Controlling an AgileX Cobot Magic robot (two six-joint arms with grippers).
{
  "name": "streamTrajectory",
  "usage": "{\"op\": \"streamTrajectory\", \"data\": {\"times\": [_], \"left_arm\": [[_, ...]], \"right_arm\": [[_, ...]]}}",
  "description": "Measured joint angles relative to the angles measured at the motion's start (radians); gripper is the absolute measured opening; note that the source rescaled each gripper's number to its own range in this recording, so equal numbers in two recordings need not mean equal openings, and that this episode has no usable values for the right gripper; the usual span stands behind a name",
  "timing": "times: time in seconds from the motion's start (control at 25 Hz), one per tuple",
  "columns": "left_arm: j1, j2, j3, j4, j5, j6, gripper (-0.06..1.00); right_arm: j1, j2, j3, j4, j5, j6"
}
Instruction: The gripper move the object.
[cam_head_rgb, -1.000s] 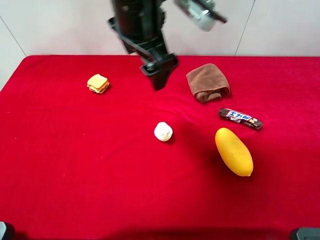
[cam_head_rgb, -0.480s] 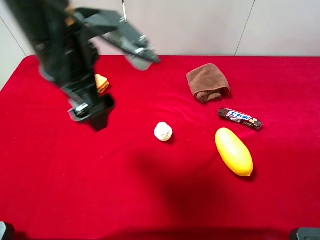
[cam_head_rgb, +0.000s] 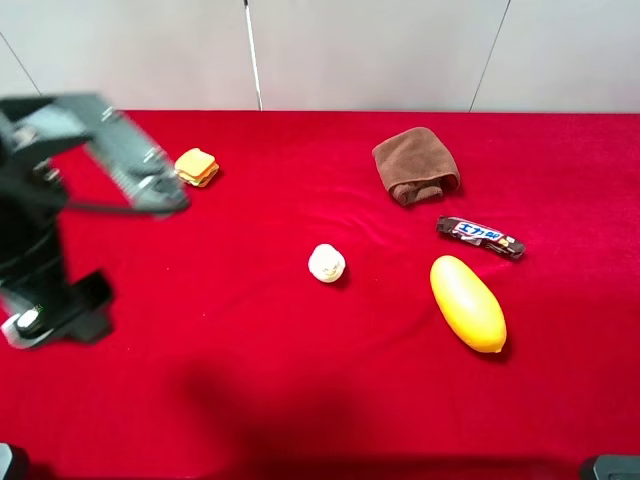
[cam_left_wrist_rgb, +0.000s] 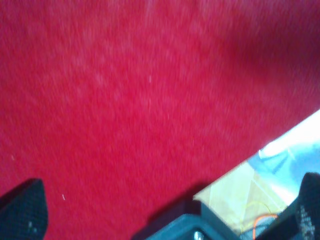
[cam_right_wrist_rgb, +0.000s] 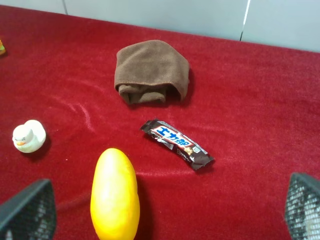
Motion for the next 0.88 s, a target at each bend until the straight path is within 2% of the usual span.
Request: {"op": "streamTrajectory", "data": {"times": [0.36, 0.88], "left_arm": [[0.0, -0.261, 0.255, 0.0, -0.015, -0.022, 1.0], [0.0, -0.584, 0.279, 0.0, -0.019, -0.023, 1.0]], "right_arm": [[0.0, 0.0, 0.0, 0.0, 0.0, 0.0], [0.0, 0.0, 0.0, 0.0, -0.001, 0.0]]}}
